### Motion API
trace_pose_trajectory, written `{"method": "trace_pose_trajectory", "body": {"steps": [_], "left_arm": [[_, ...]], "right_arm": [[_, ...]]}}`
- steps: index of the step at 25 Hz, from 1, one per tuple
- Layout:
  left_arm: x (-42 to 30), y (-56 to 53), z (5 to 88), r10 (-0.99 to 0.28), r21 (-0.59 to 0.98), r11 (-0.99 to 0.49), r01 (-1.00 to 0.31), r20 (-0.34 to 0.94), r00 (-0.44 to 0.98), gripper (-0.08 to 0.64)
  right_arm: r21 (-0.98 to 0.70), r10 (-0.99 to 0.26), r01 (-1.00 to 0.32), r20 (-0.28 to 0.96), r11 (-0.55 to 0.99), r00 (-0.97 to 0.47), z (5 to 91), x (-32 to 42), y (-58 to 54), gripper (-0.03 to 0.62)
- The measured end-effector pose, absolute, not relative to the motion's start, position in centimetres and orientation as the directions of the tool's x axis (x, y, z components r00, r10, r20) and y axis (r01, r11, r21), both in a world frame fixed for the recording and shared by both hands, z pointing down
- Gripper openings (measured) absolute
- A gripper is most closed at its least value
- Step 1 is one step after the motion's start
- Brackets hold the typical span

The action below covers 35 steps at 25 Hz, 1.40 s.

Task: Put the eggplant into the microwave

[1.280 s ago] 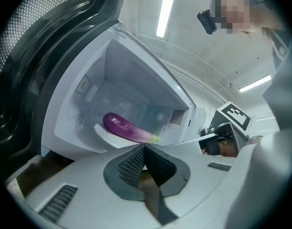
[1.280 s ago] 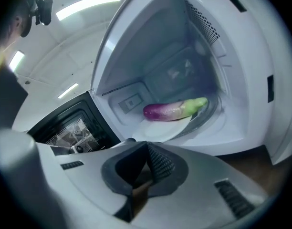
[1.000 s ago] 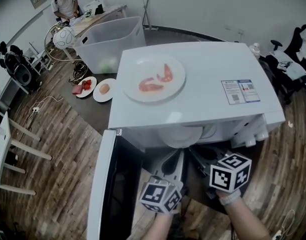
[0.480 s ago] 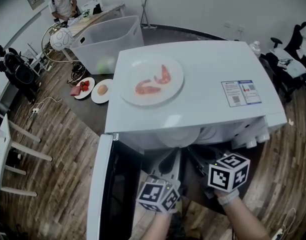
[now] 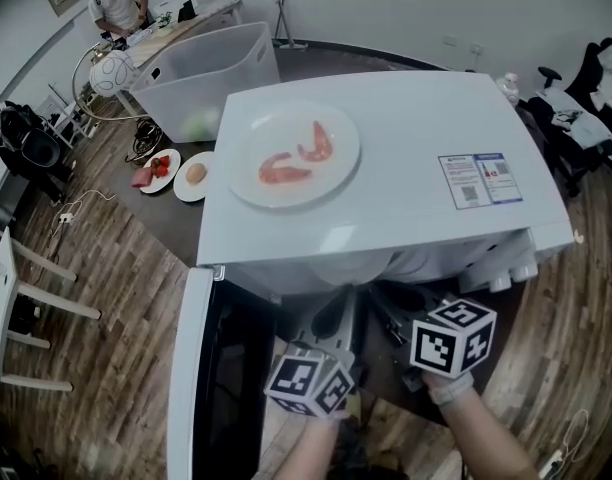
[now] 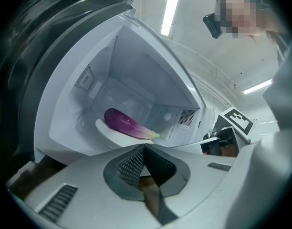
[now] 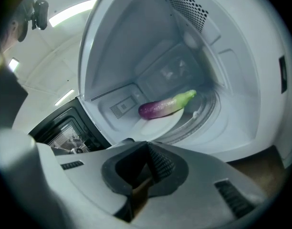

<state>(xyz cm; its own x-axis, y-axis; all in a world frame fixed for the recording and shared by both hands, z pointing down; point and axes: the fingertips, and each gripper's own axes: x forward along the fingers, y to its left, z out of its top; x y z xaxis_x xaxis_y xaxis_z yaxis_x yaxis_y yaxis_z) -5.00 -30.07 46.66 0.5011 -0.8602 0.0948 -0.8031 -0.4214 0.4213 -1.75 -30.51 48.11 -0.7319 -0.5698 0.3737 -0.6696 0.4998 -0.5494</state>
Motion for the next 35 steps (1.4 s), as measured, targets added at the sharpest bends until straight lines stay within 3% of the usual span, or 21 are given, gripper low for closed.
{"method": "trace_pose_trajectory", "body": {"steps": [13,23,35], "left_arm": [[-5.1,-30.6,46.7,-0.861,0.447,-0.411,-0.794,0.096,0.499,0.002],[-4.3,-29.3,46.2,-0.858,0.464,-0.428,-0.776,0.061,0.51,0.002],[-3.3,-25.7,45.2,-0.857,0.373,-0.452,-0.81,0.069,0.51,0.001]], "right_arm": [[-0.546,-0.568,-0.671,0.377,0.503,-0.732,48.1,-2.2,-30.4,0.0],[-0.533,-0.573,-0.638,0.311,0.555,-0.758,46.8,-1.9,-29.0,0.003],[-0.38,-0.659,-0.724,0.309,0.576,-0.686,45.9,-0.1,-25.6,0.001]]}}
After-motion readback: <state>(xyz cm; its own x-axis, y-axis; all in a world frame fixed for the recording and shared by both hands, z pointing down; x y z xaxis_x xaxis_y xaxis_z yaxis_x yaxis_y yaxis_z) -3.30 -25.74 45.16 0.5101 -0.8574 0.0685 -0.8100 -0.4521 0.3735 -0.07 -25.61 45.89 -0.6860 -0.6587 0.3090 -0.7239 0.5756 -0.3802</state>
